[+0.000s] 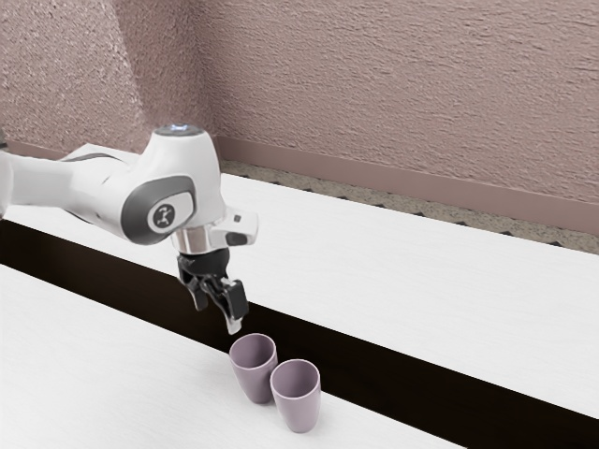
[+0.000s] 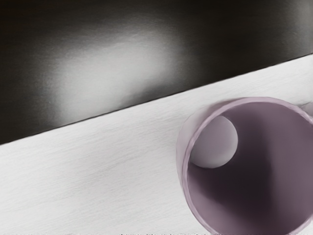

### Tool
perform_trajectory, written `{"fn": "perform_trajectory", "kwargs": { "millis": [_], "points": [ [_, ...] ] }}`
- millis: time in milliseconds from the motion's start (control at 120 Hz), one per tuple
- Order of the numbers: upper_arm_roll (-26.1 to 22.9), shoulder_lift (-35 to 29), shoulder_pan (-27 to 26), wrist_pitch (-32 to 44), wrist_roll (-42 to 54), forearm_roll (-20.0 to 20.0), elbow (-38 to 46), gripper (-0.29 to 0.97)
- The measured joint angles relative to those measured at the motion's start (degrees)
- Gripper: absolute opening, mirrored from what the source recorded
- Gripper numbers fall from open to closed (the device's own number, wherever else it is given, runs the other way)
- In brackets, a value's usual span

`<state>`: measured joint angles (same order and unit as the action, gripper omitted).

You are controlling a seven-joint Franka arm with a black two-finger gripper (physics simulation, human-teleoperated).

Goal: Place the left cup onto the right cup

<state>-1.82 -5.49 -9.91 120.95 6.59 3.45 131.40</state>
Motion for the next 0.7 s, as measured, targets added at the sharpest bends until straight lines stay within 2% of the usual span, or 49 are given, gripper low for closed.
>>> {"fn": "perform_trajectory", "kwargs": {
  "millis": [325,700],
  "points": [
    [-0.5,4.1,0.2,6.4,-0.5,0.7,1.1,0.68],
    [-1.3,5.9,1.0,12.5,-0.5,1.9,3.0,0.68]
  ]
}}
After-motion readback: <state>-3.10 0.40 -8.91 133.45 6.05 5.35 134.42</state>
